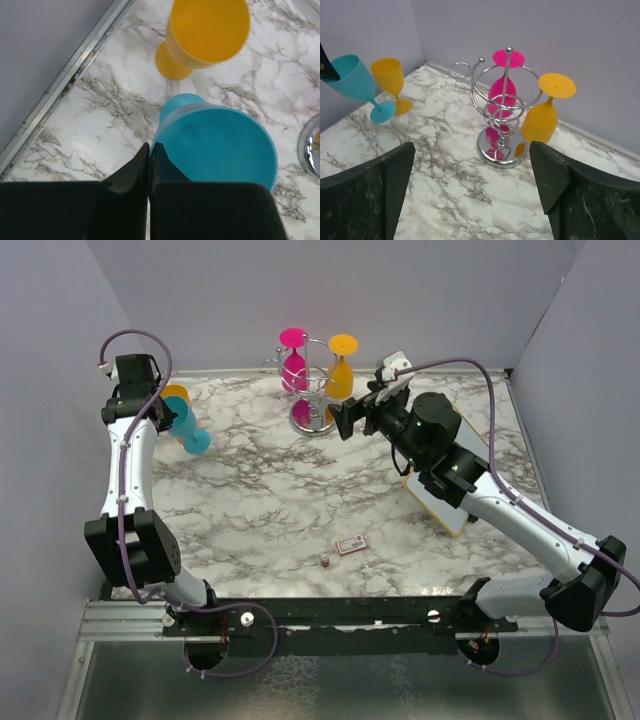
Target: Take the wine glass off the wine glass rack
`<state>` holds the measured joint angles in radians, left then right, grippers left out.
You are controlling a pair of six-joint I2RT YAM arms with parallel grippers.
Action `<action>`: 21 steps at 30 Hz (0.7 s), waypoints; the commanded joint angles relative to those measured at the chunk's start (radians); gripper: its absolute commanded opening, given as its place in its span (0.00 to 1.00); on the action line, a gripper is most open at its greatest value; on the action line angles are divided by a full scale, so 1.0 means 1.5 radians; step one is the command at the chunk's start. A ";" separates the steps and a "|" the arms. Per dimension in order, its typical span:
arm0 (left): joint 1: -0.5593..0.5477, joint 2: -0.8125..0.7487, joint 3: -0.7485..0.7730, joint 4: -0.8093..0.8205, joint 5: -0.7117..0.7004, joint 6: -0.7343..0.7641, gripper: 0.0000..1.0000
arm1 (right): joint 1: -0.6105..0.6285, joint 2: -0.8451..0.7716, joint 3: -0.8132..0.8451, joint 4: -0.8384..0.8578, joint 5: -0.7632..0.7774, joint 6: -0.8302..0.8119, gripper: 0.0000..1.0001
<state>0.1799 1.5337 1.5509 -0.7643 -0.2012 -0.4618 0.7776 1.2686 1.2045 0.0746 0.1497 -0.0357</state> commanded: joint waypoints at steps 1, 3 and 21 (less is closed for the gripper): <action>0.033 0.032 -0.018 0.035 -0.032 -0.026 0.00 | -0.003 0.050 0.087 -0.209 0.063 0.094 1.00; 0.046 0.047 -0.022 0.040 -0.048 -0.028 0.00 | -0.005 0.058 0.110 -0.236 0.060 0.107 1.00; 0.107 0.126 -0.031 0.093 -0.003 -0.007 0.00 | -0.015 0.061 0.125 -0.278 0.046 0.131 1.00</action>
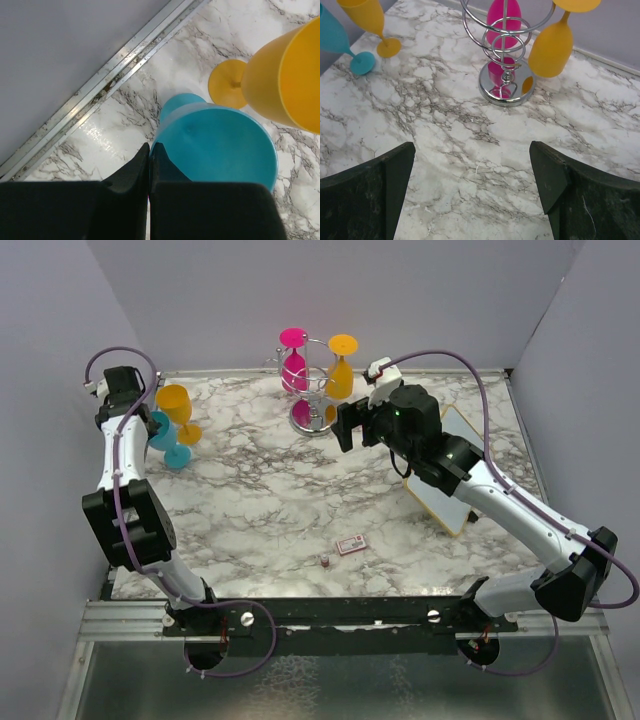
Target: Take the wine glass off the wine glass rack
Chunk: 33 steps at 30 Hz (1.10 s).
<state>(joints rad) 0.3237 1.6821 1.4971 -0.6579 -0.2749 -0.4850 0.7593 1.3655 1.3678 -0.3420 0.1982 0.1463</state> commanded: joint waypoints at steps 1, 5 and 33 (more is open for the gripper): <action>0.011 0.029 0.004 0.022 0.047 0.008 0.00 | -0.003 -0.004 0.016 0.002 0.014 0.010 1.00; 0.011 0.033 -0.007 0.028 0.045 0.005 0.00 | -0.003 -0.005 0.010 0.012 0.013 0.011 1.00; 0.012 -0.061 -0.050 0.037 0.036 0.027 0.49 | -0.003 -0.023 -0.018 0.037 -0.009 0.010 1.00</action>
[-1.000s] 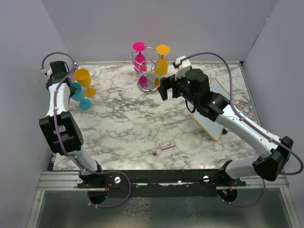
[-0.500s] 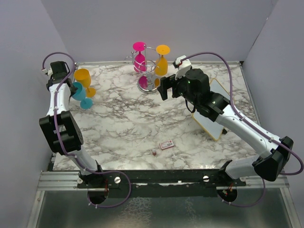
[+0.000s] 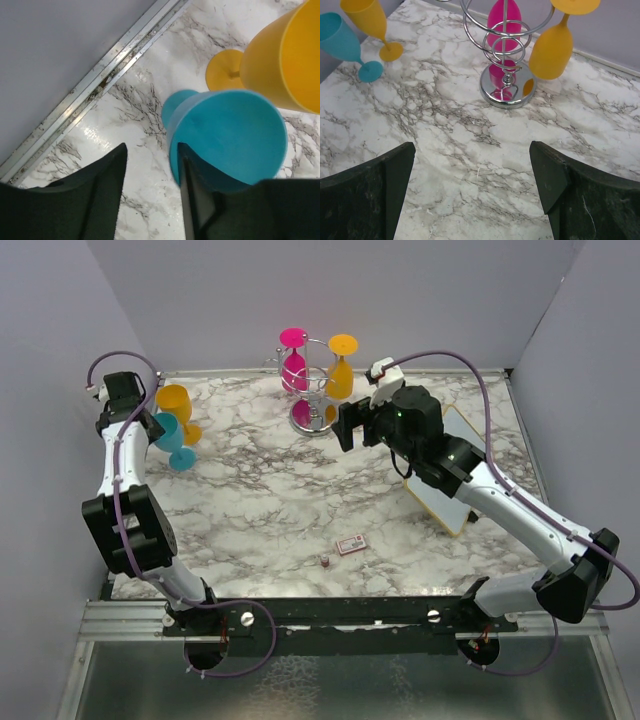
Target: Take the wine glass off the wine glass rack
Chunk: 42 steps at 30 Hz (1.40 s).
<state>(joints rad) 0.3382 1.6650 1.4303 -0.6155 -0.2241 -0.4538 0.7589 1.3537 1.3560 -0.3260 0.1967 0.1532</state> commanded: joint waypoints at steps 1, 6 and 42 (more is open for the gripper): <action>0.003 -0.058 -0.006 0.010 0.004 0.006 0.53 | -0.003 -0.014 -0.012 0.029 -0.010 0.007 1.00; 0.003 -0.108 -0.020 0.022 0.003 0.009 0.66 | -0.003 -0.009 -0.012 0.024 -0.009 0.006 1.00; -0.300 -0.346 -0.318 0.272 0.435 0.082 0.89 | -0.286 0.123 0.000 0.231 -0.433 0.373 0.95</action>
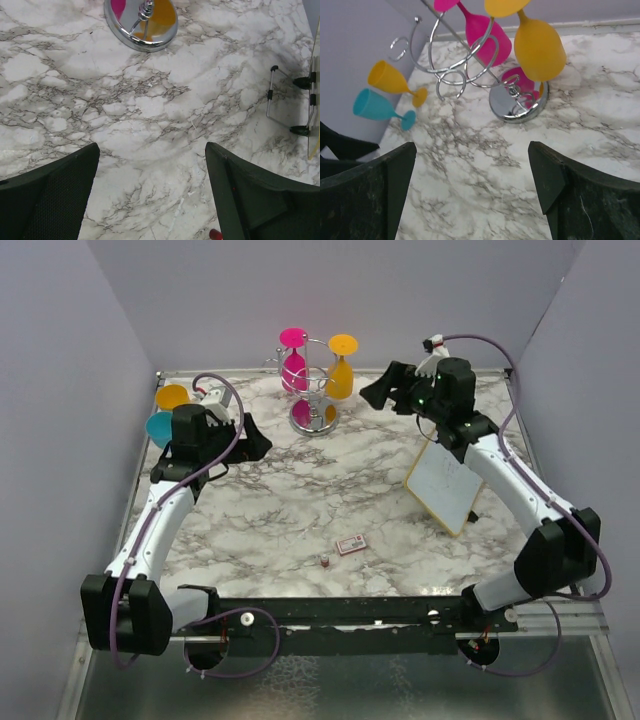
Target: Take the wine glass off the wine glass rack
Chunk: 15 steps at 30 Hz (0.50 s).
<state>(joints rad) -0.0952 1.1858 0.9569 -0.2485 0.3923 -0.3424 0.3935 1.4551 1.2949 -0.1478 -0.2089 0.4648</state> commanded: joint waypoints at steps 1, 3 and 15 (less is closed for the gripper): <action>-0.013 -0.029 -0.003 0.028 0.025 0.008 0.89 | -0.051 0.077 0.051 0.132 -0.171 0.197 0.94; -0.017 -0.033 -0.003 0.026 0.023 0.011 0.89 | -0.065 0.121 0.074 0.168 -0.183 0.261 0.89; -0.045 -0.027 0.004 0.012 0.012 0.019 0.89 | -0.098 0.359 0.238 0.301 -0.181 0.460 0.72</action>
<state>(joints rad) -0.1471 1.1576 0.9565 -0.2409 0.3996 -0.3328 0.2619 1.9331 1.5726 0.2153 -0.4690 1.0485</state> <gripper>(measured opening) 0.891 0.735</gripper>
